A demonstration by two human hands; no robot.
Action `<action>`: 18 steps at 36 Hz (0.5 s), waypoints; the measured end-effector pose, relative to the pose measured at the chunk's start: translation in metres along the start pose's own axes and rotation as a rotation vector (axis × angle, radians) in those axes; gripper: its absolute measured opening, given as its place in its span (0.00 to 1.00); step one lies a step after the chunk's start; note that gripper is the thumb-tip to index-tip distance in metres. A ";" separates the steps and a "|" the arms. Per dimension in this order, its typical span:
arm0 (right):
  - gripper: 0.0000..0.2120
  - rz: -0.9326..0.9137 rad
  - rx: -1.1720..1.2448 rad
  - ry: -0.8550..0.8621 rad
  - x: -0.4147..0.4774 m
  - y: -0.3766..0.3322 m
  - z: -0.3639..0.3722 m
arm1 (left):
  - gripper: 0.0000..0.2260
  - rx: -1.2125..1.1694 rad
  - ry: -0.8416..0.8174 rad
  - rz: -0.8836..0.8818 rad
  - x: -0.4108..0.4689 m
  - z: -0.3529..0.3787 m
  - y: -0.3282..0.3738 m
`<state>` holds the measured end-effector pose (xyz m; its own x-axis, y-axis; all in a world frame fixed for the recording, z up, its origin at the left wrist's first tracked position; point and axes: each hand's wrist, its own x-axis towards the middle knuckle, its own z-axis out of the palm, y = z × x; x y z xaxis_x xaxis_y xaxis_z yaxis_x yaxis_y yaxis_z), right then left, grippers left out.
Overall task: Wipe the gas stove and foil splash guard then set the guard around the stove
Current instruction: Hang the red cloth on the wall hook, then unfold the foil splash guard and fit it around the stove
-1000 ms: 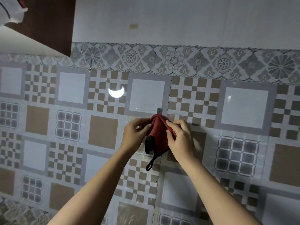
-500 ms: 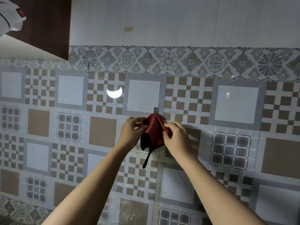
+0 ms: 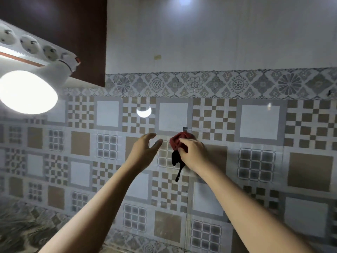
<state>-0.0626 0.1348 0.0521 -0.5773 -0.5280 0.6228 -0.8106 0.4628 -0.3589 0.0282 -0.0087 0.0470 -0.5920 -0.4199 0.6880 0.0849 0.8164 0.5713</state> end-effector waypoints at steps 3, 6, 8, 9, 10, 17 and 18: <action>0.21 -0.044 0.105 -0.078 -0.023 -0.029 0.017 | 0.23 0.087 -0.025 0.021 -0.045 -0.016 -0.008; 0.21 -0.076 0.172 -0.181 -0.050 -0.054 0.053 | 0.25 0.148 -0.024 -0.062 -0.100 -0.029 -0.040; 0.22 -0.096 0.221 -0.278 -0.072 -0.066 0.083 | 0.25 0.175 -0.037 -0.170 -0.144 -0.038 -0.070; 0.22 -0.105 0.245 -0.328 -0.085 -0.072 0.098 | 0.25 0.199 -0.050 -0.221 -0.168 -0.044 -0.084; 0.22 -0.111 0.267 -0.374 -0.099 -0.078 0.114 | 0.26 0.231 -0.065 -0.260 -0.194 -0.051 -0.099; 0.21 -0.204 0.351 -0.666 -0.216 -0.120 0.216 | 0.51 0.371 -0.105 -0.558 -0.375 -0.103 -0.168; 0.21 -0.221 0.351 -0.705 -0.234 -0.128 0.229 | 0.50 0.382 -0.089 -0.608 -0.401 -0.112 -0.173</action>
<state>0.1532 0.0363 -0.2069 -0.2321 -0.9589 0.1630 -0.8289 0.1073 -0.5490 0.3403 -0.0258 -0.2774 -0.5100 -0.8233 0.2494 -0.5570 0.5369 0.6336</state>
